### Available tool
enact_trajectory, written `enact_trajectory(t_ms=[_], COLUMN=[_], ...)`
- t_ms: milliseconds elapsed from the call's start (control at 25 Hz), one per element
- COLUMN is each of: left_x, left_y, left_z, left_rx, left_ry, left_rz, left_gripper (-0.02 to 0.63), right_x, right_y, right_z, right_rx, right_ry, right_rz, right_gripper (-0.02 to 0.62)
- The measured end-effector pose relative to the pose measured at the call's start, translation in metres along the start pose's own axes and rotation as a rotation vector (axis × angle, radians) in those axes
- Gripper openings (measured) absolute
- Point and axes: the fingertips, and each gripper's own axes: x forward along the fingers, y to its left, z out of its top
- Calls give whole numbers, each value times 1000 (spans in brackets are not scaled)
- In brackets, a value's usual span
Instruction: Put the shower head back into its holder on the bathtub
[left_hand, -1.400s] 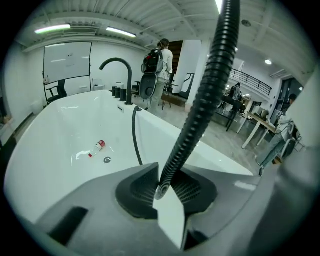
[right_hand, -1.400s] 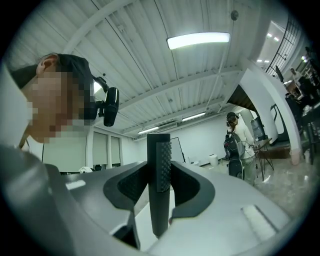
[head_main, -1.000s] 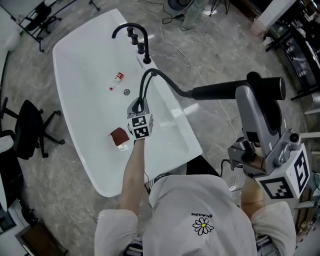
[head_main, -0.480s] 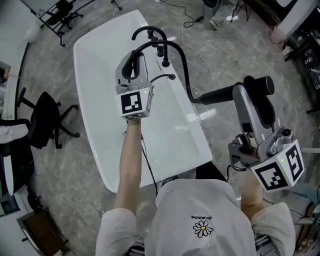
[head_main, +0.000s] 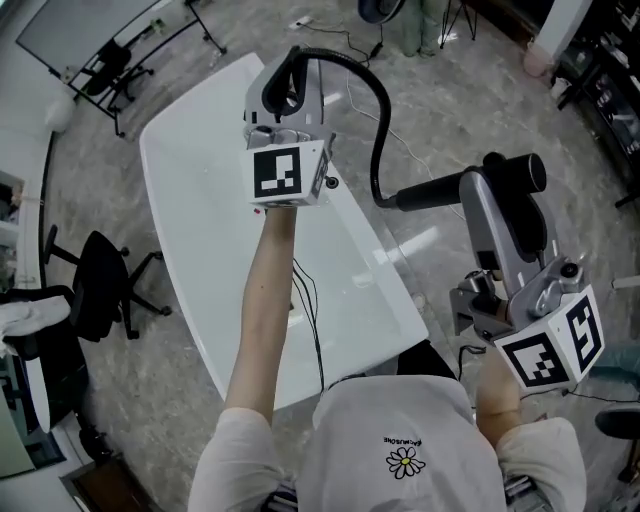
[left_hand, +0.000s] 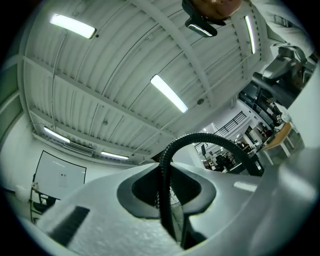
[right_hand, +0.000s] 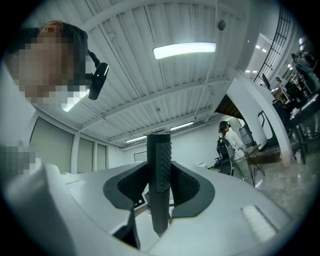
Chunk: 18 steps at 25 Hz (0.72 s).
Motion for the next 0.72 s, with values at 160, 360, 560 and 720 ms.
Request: enact_trajectory(t_ms=[160, 360, 560, 720], left_x=[29, 37, 24, 16], left_y=[-21, -35, -26, -15], left_z=[-36, -105, -184, -205], left_rx=[-30, -52, -46, -59], left_ry=[2, 87, 218, 247], left_rz=[-30, -17, 3, 18], left_gripper=[52, 52, 52, 52], right_x=[-2, 8, 38, 64], right_y=[-35, -79, -105, -118], right_z=[-3, -19, -52, -66], right_rx=[0, 10, 25, 12], right_ry=[-9, 44, 111, 138], right_rz=[-56, -93, -80, -54], right_gripper=[141, 141, 141, 140])
